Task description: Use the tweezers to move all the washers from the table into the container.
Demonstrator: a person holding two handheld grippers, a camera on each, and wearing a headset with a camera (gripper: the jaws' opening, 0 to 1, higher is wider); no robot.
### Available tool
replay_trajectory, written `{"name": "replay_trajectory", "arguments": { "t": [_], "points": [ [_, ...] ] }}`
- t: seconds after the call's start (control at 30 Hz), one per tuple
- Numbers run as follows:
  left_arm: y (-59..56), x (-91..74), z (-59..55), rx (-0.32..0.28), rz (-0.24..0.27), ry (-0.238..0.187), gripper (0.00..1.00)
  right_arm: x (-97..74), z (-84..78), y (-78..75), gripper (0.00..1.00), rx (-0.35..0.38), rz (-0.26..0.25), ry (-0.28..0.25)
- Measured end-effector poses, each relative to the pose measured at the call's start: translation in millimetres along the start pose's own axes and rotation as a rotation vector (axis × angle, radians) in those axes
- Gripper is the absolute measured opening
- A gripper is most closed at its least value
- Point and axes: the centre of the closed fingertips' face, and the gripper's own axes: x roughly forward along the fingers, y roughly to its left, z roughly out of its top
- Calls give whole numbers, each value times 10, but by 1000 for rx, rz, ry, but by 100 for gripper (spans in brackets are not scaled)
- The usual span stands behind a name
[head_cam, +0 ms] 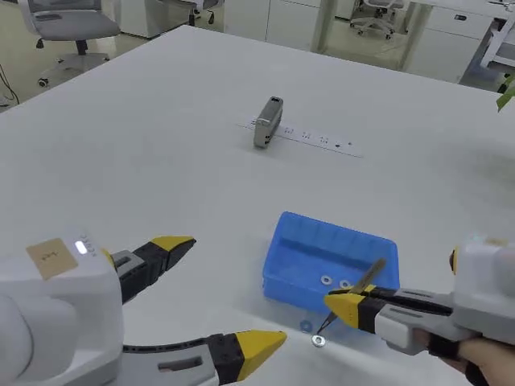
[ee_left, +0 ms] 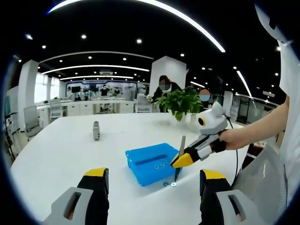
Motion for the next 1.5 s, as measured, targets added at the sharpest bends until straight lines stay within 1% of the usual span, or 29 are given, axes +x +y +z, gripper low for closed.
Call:
{"name": "replay_trajectory", "arguments": {
  "t": [0.23,0.33,0.43,0.63,0.9,1.1,1.17,1.37,1.5],
  "points": [
    [-1,0,3,-3,-1,-1,80,36,-43,-29,3,-29,-11,20],
    [11,-1,-4,-4,-1,0,80,55,-55,-15,4,-35,-5,29],
    [24,-4,-10,-4,0,-1,80,76,-88,-21,4,-76,-13,52],
    [26,-3,-14,-4,-1,1,80,107,-162,-9,4,-128,-12,91],
    [11,2,-11,-2,-2,3,80,108,-175,2,4,-156,-12,102],
    [-4,6,-9,-1,-3,6,80,108,-181,13,4,-166,-9,99],
    [-3,5,-15,0,-4,7,80,107,-187,33,4,-183,-9,97],
    [-19,12,-18,7,-9,12,80,124,-226,145,3,-223,21,95],
    [-16,10,-22,8,-11,13,80,128,-230,155,3,-231,21,91]
  ]
}}
